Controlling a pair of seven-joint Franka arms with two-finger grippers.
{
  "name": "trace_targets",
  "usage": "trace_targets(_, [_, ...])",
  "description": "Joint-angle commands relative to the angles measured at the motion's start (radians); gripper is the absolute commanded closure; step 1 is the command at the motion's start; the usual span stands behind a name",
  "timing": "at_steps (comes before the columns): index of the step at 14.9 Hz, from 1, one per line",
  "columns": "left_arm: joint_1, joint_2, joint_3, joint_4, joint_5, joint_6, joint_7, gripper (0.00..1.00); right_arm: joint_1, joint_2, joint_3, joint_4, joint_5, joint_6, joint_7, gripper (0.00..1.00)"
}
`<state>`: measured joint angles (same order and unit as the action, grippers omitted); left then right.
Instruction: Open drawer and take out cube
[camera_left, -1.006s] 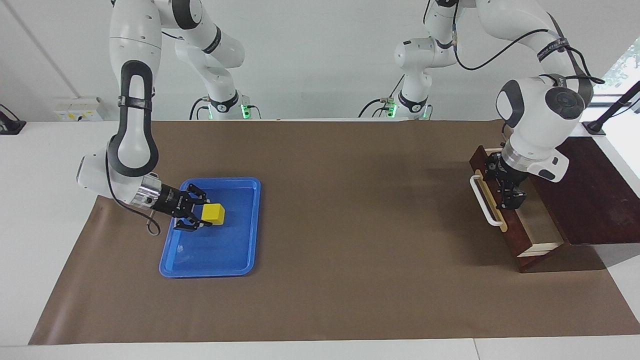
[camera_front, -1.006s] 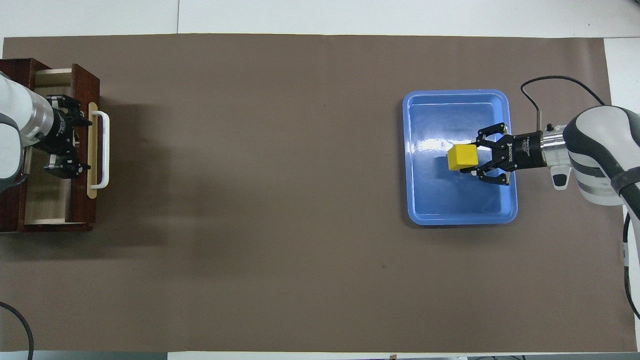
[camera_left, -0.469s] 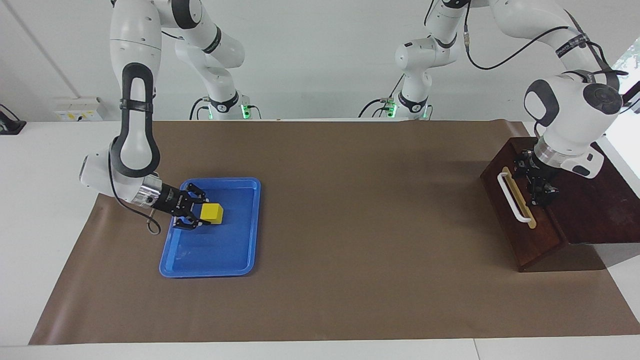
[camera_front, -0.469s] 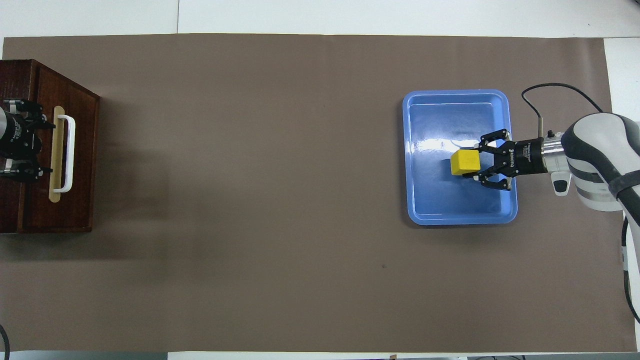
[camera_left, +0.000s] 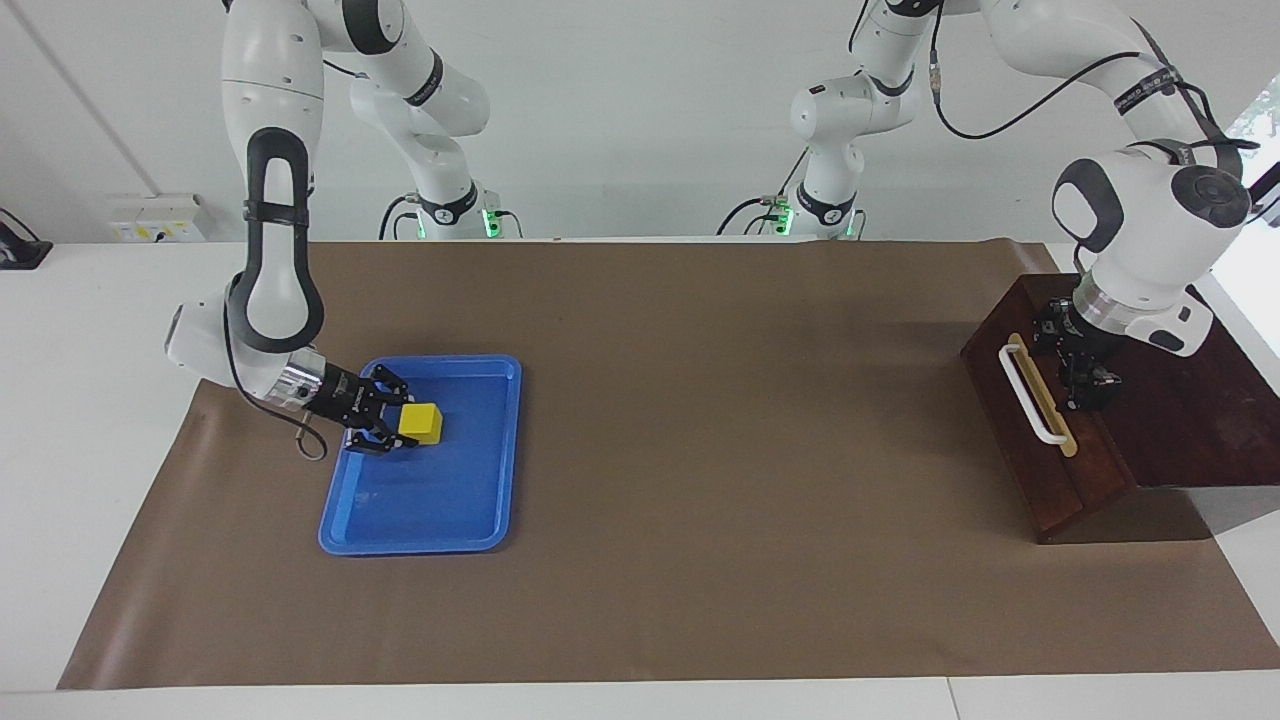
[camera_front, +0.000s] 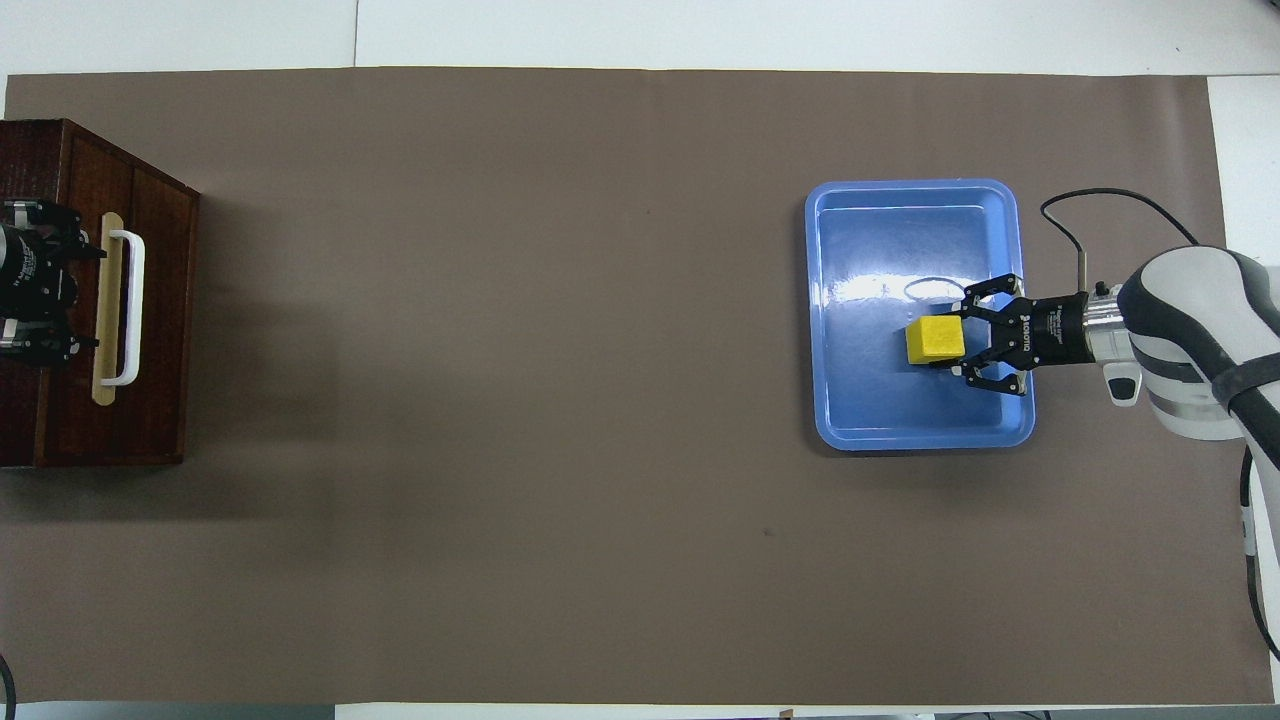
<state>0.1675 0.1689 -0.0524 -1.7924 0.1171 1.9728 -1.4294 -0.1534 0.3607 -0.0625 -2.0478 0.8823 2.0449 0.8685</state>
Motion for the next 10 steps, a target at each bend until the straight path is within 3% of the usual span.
trace_targets(1, [-0.011,-0.018,-0.003,0.031,0.016,-0.084,0.061,0.00,-0.006,-0.028,0.009,-0.037,-0.013,0.021,-0.028,0.88])
trace_targets(2, [-0.011,-0.029,-0.004,0.031,0.013,-0.094,0.093,0.00,-0.003,-0.028,0.009,-0.037,-0.013,0.023,-0.026,0.78])
trace_targets(4, [-0.031,-0.064,-0.006,0.030,0.010,-0.118,0.160,0.00,0.002,-0.028,0.009,-0.037,-0.013,0.023,-0.026,0.46])
trace_targets(7, [-0.048,-0.112,-0.014,0.028,-0.007,-0.175,0.399,0.00,0.003,-0.028,0.009,-0.028,-0.014,0.018,-0.016,0.07])
trace_targets(8, [-0.052,-0.121,-0.014,0.030,-0.028,-0.190,0.514,0.00,0.003,-0.029,0.009,-0.017,-0.016,0.008,-0.011,0.00])
trace_targets(10, [-0.072,-0.134,-0.012,0.030,-0.057,-0.204,0.695,0.00,0.018,-0.048,0.009,0.014,-0.051,-0.023,0.032,0.00])
